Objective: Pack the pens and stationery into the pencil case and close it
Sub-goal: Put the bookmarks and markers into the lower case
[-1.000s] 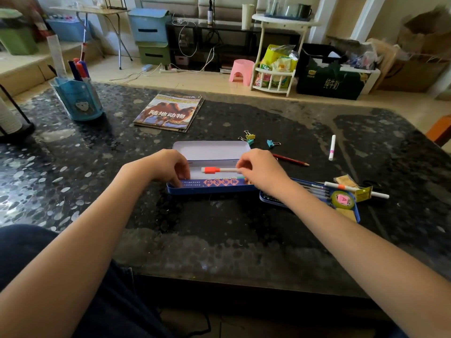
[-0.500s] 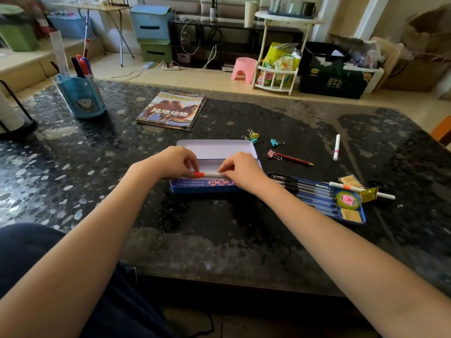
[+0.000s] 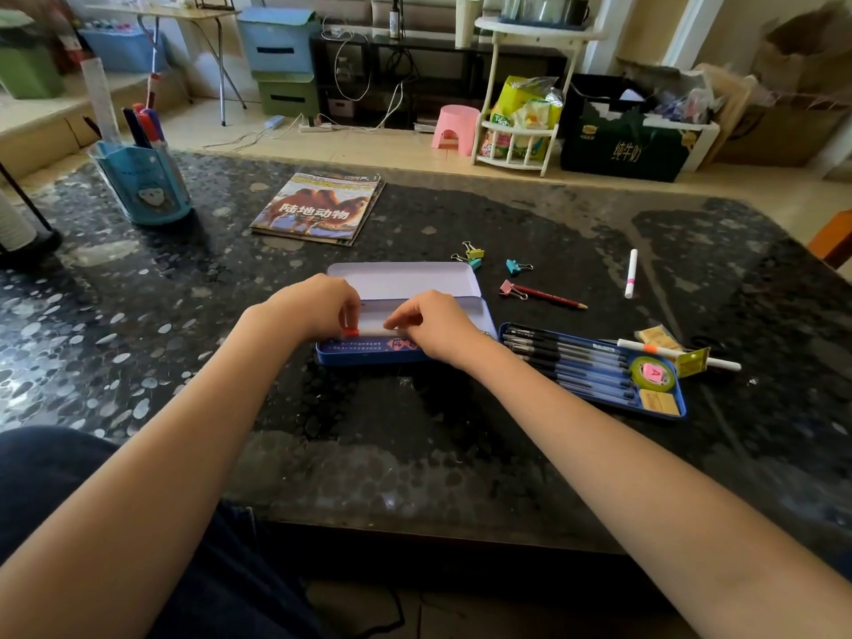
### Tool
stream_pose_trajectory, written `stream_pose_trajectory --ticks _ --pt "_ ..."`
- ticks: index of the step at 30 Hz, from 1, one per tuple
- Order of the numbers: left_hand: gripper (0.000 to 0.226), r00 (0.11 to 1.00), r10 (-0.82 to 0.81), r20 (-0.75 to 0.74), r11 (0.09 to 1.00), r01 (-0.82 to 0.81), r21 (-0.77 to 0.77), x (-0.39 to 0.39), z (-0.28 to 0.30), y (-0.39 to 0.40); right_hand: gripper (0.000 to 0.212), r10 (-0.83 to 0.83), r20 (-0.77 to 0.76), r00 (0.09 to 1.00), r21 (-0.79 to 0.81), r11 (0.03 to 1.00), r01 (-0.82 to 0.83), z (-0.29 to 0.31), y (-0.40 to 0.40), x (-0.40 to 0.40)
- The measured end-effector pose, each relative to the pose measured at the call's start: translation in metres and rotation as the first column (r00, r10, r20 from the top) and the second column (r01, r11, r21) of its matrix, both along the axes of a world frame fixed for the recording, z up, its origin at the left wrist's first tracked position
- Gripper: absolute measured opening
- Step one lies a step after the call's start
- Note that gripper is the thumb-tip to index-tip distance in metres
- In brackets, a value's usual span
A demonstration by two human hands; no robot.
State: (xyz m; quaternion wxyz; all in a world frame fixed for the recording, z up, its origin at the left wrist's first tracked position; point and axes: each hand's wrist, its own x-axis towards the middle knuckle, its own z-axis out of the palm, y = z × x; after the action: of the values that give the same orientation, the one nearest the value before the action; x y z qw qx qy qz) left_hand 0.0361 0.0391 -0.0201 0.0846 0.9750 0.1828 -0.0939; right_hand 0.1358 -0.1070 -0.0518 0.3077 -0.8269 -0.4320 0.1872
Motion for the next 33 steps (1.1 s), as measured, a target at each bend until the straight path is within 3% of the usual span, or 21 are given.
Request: stream_pose_trajectory --ticks 4,10,14,17,21,26,33 --pt "0.019 1.000 -0.023 -0.019 0.993 0.025 0.119 0.000 0.001 -0.005 0.039 0.047 0.000 0.999 0.020 0.999 -0.047 0.001 -0.004 -0.002" --pt "0.011 1.000 0.001 -0.029 0.996 0.001 0.090 0.001 0.004 -0.007 0.031 0.073 0.046 0.996 0.043 0.996 -0.075 0.011 -0.021 0.000" --pt "0.016 0.999 0.040 0.004 0.996 -0.040 0.075 0.001 0.000 -0.006 0.033 -0.108 0.139 0.984 0.175 0.981 0.083 0.019 -0.061 0.023" --pt "0.018 0.986 0.066 0.153 0.997 -0.069 0.018 0.002 -0.006 -0.003 0.027 -0.300 0.214 0.930 0.251 0.937 0.244 0.017 -0.107 0.050" --pt "0.025 0.913 0.223 0.342 0.974 -0.218 -0.052 0.002 -0.014 0.007 0.025 -0.465 0.336 0.819 0.161 0.885 0.436 0.006 -0.170 0.082" --pt "0.033 0.853 0.431 0.294 0.902 -0.412 -0.129 -0.001 -0.020 0.011 0.025 -0.446 0.452 0.773 -0.090 0.839 0.537 -0.005 -0.207 0.096" --pt "0.028 0.756 0.517 0.402 0.856 -0.447 -0.260 0.000 -0.023 -0.004 0.011 -0.417 0.485 0.769 -0.054 0.863 0.502 -0.002 -0.204 0.089"
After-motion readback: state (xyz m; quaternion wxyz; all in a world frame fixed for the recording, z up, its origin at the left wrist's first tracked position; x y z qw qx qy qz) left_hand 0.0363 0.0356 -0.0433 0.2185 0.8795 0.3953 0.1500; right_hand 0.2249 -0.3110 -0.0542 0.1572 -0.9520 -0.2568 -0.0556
